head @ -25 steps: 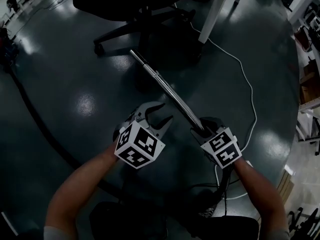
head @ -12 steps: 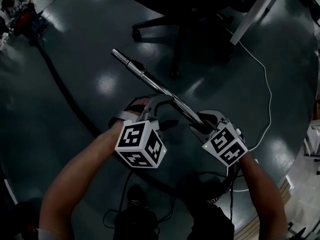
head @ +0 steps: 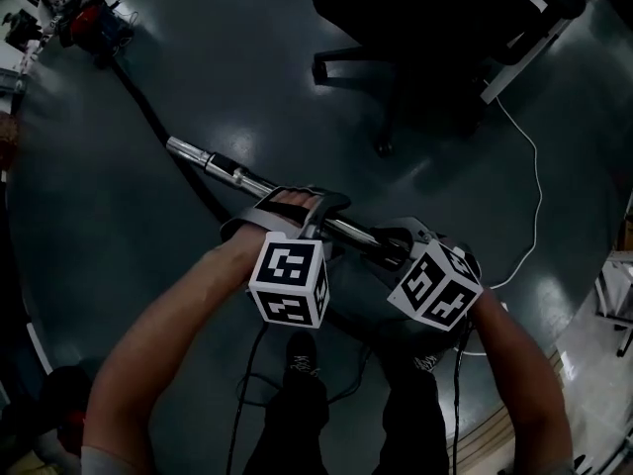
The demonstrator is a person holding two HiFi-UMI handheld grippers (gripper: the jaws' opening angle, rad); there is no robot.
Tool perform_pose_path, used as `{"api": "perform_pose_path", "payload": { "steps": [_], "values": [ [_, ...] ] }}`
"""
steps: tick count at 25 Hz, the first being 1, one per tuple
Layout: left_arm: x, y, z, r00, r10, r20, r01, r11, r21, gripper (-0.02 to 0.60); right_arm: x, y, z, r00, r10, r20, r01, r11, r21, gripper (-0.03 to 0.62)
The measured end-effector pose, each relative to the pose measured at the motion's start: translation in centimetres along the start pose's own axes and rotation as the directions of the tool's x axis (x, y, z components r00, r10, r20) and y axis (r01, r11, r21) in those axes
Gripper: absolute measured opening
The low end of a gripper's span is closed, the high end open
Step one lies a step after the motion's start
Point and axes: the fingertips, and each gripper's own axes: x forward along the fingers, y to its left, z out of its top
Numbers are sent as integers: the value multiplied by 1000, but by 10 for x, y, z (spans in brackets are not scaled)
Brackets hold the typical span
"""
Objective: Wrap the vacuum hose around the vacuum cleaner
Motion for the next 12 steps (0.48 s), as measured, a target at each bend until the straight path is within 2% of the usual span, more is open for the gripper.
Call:
{"api": "perform_pose_path", "payload": {
  "steps": [3, 6, 8, 9, 10, 12],
  "values": [
    [-39, -10, -17, 994, -81, -71, 82, 997, 14, 321, -16, 12, 39, 998, 55, -29, -56, 998, -26, 170],
    [-75, -15, -31, 983, -145, -117, 140, 989, -50, 318, -26, 26, 77, 992, 112, -61, -116, 991, -67, 164],
    [-93, -20, -46, 976, -145, -165, 136, 989, -65, 275, -28, 40, 102, 985, 152, -85, -161, 981, -111, 161],
    [-100, -25, -54, 973, -147, -179, 135, 988, -78, 209, -27, 48, 113, 981, 168, -100, -181, 974, -138, 158],
    [-107, -33, -60, 971, -158, -182, 141, 985, -104, 177, -25, 57, 122, 977, 179, -119, -198, 966, -168, 156],
    [-121, -49, -70, 970, -178, -167, 149, 973, -176, 164, -21, 74, 135, 968, 194, -159, -227, 949, -220, 155]
  ]
}}
